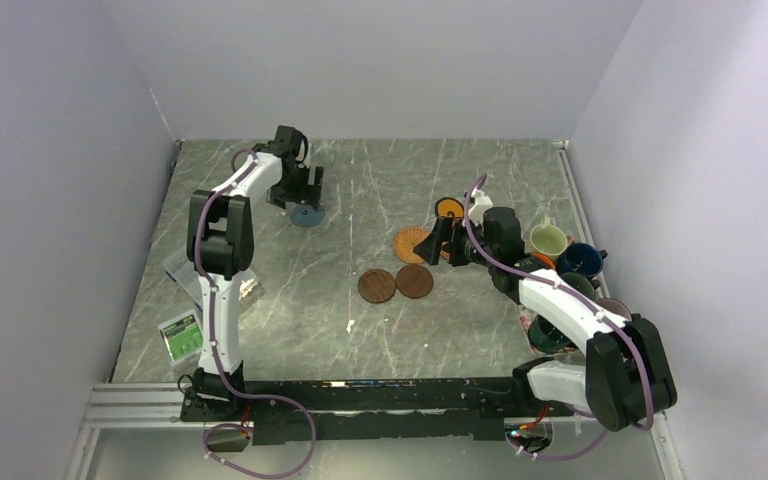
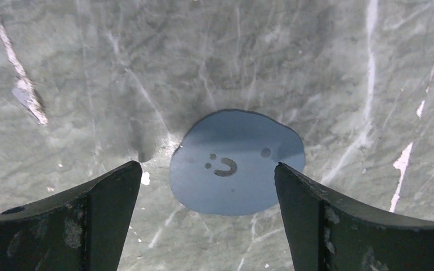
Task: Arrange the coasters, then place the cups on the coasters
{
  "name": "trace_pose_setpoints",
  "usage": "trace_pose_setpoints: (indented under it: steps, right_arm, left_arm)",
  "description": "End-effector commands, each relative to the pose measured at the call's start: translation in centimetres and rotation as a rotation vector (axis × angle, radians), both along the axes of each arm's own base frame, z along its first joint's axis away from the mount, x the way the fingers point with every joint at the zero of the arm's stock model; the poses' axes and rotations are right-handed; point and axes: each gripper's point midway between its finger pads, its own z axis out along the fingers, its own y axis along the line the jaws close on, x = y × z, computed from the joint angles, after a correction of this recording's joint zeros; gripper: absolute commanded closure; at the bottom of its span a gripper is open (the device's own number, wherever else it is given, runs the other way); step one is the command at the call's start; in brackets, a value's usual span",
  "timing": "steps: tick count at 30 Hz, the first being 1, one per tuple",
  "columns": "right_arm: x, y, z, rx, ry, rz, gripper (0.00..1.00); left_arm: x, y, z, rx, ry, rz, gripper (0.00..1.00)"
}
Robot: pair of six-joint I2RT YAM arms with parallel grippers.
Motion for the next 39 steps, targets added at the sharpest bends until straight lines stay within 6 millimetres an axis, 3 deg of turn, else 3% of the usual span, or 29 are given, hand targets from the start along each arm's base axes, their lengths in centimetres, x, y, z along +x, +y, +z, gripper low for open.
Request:
trace_pose_setpoints:
  steps: [1,11,17,21,26,39]
  right_arm:
    - [0.5,0.4,0.9,0.031,-0.041,0.013,0.0]
    - [0.5,0.4,0.7,0.033,-0.034,0.018,0.0]
    - [0.5,0.5,0.5,0.035,-0.031,0.02,0.0]
    - [0.5,0.5,0.6,0.037,-0.031,0.019,0.0]
    - [0.4,0.6,0.7,0.043,-0.033,0.023,0.0]
    - [0.3,0.7,0.8,0.052,-0.031,0.029,0.0]
  left_arm:
    - [2.1,0.3,0.7,0.001,-0.053,-0.013,0.06]
    - [3.8,-0.5,-0.6,-0.043,-0.049,-0.021,0.06]
    - [3.7,-0.3,-1.6,-0.033,-0.03,-0.022,0.06]
    - [2.8,0.1,-2.4,-0.005,-0.008,-0.027,0.06]
    - [1.0,0.1,-3.7,0.046,0.045,-0.062,0.15]
    - [-3.5,-0.6,-6.1,0.06,0.182,-0.086,0.18]
